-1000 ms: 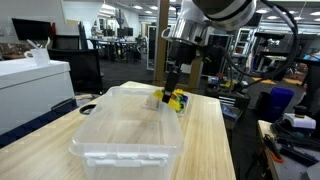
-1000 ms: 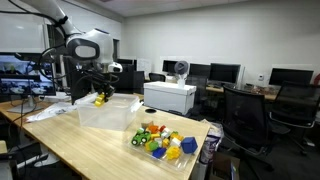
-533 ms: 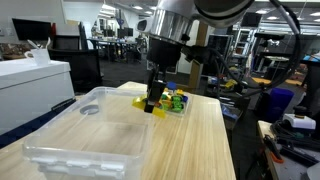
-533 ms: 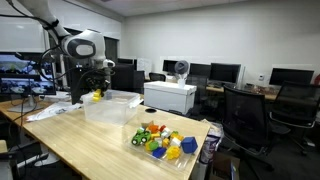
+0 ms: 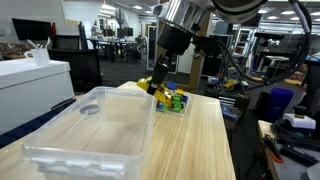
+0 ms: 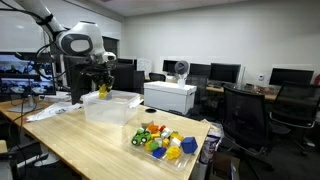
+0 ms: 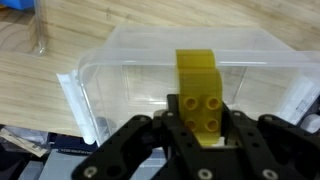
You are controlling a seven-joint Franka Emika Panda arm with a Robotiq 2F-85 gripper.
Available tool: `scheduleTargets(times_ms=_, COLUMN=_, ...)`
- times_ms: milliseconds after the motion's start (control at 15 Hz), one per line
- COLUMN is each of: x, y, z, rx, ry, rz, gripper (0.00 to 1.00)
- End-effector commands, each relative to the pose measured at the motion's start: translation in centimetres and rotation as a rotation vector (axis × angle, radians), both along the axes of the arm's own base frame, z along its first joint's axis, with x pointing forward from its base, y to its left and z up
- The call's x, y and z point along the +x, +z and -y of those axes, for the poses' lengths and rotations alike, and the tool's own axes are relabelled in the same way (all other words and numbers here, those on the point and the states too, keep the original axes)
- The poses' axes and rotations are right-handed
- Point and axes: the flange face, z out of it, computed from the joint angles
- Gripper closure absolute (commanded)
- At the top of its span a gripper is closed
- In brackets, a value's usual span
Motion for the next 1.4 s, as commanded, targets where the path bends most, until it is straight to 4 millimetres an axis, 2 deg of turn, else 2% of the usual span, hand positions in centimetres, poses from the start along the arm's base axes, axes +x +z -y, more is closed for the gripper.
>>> scheduleTargets(times_ms=0, x=0.0, y=0.0, z=0.0, rx=-0.001, ry=-0.001, rz=-0.001, gripper=0.64)
scheduleTargets(times_ms=133, x=0.0, y=0.0, z=0.0, rx=-0.001, ry=-0.001, rz=-0.001, gripper=0.64)
scheduleTargets(times_ms=200, x=0.0, y=0.0, z=0.0, rx=-0.001, ry=-0.001, rz=-0.001, gripper=0.88)
scheduleTargets(times_ms=400, x=1.2, y=1.6, z=1.9, rx=0.032, ry=-0.067, rz=0.038, gripper=0.88)
scheduleTargets(times_ms=600, x=2.1, y=5.2, z=8.2, rx=0.104, ry=-0.246, rz=0.127, gripper=0.88)
scheduleTargets(times_ms=667, x=2.1, y=5.9, z=11.6, rx=0.128, ry=-0.32, rz=0.137, gripper=0.88)
scheduleTargets(times_ms=800, x=2.0, y=6.1, z=15.0, rx=0.148, ry=-0.433, rz=0.164, gripper=0.88)
scheduleTargets(times_ms=1000, x=1.3, y=5.0, z=22.1, rx=0.161, ry=-0.637, rz=0.194, gripper=0.88)
scheduleTargets(times_ms=1067, x=1.2, y=4.7, z=23.2, rx=0.163, ry=-0.677, rz=0.206, gripper=0.88)
scheduleTargets(times_ms=1133, x=1.3, y=3.6, z=24.8, rx=0.16, ry=-0.735, rz=0.192, gripper=0.88)
scheduleTargets(times_ms=1333, x=1.6, y=1.4, z=27.3, rx=0.182, ry=-0.864, rz=0.11, gripper=0.88)
